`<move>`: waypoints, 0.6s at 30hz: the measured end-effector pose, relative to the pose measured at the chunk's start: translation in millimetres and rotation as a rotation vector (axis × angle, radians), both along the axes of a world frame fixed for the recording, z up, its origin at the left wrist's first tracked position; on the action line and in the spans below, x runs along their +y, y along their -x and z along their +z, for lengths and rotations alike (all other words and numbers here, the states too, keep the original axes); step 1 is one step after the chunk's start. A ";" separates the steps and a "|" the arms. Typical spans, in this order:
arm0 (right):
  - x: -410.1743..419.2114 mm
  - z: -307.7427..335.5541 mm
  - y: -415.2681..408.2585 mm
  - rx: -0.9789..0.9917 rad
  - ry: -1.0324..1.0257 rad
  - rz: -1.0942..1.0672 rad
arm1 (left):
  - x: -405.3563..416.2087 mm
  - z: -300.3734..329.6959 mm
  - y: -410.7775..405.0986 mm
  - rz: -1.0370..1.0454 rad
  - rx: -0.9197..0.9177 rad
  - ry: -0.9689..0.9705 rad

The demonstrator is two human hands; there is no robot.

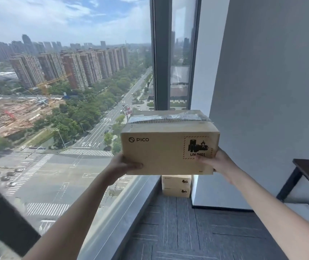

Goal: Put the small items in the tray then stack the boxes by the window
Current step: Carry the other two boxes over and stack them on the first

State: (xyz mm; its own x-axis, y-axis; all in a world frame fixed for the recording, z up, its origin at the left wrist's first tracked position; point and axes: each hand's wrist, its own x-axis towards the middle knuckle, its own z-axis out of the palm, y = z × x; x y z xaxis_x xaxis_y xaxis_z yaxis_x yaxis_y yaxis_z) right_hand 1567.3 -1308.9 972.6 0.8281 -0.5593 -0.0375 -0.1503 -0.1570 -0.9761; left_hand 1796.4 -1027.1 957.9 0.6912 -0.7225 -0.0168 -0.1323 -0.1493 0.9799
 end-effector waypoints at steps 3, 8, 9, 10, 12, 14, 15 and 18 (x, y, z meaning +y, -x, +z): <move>-57.5 -14.4 -60.6 0.005 -0.030 -0.007 | -58.3 -11.7 -59.6 -0.011 0.018 -0.018; -147.2 -32.9 -158.1 0.040 -0.092 -0.009 | -149.2 -28.6 -156.9 -0.020 0.030 -0.049; -163.5 -36.8 -175.3 0.044 -0.100 -0.011 | -165.2 -33.0 -175.9 -0.031 0.039 -0.055; -178.0 -40.7 -191.9 0.047 -0.102 -0.015 | -180.1 -37.8 -193.4 -0.038 0.053 -0.063; -203.6 -49.3 -223.1 0.060 -0.107 -0.023 | -206.8 -47.6 -225.2 -0.029 0.086 -0.080; -229.5 -59.8 -254.9 0.080 -0.111 -0.034 | -233.5 -59.2 -257.7 -0.023 0.112 -0.096; -241.8 -65.2 -270.2 0.090 -0.104 -0.038 | -246.9 -66.1 -274.1 -0.027 0.122 -0.101; -276.4 -83.9 -311.3 0.119 -0.092 -0.055 | -288.6 -89.7 -321.6 -0.071 0.151 -0.116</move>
